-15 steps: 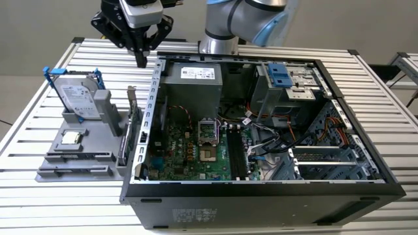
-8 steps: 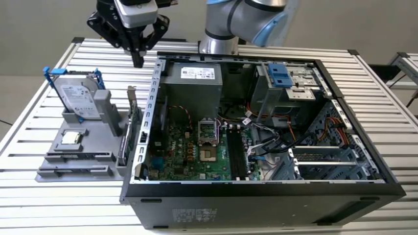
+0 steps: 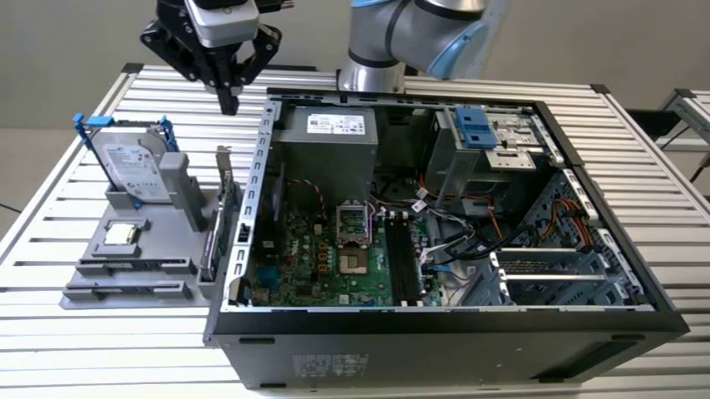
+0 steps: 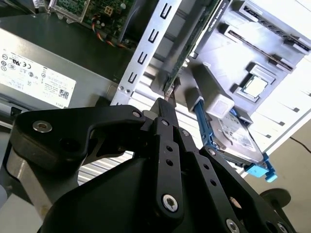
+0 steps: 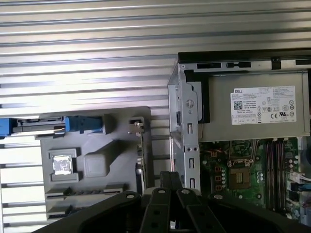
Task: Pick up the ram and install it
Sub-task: 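Reach for the ram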
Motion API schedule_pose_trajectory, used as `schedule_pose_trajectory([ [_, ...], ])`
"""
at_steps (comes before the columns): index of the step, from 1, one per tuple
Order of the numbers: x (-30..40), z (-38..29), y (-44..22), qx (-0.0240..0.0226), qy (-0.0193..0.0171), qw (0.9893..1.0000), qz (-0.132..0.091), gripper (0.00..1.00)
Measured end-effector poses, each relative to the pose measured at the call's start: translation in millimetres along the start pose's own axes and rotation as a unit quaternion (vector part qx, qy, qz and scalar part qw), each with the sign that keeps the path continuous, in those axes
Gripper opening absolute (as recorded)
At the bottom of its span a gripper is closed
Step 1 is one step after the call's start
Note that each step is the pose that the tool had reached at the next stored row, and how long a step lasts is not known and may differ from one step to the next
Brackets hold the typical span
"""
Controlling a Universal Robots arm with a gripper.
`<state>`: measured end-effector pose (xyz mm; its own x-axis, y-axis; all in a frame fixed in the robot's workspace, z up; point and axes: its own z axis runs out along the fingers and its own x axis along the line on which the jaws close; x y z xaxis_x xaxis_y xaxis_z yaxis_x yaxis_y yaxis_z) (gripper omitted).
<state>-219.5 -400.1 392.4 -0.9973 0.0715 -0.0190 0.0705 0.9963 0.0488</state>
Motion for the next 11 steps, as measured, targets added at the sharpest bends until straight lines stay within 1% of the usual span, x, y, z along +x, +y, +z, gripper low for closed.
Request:
schedule_pose_trajectory([
  [11,6.2,-0.1,-0.5,0.0000,0.0000,1.0000,0.000,0.00],
])
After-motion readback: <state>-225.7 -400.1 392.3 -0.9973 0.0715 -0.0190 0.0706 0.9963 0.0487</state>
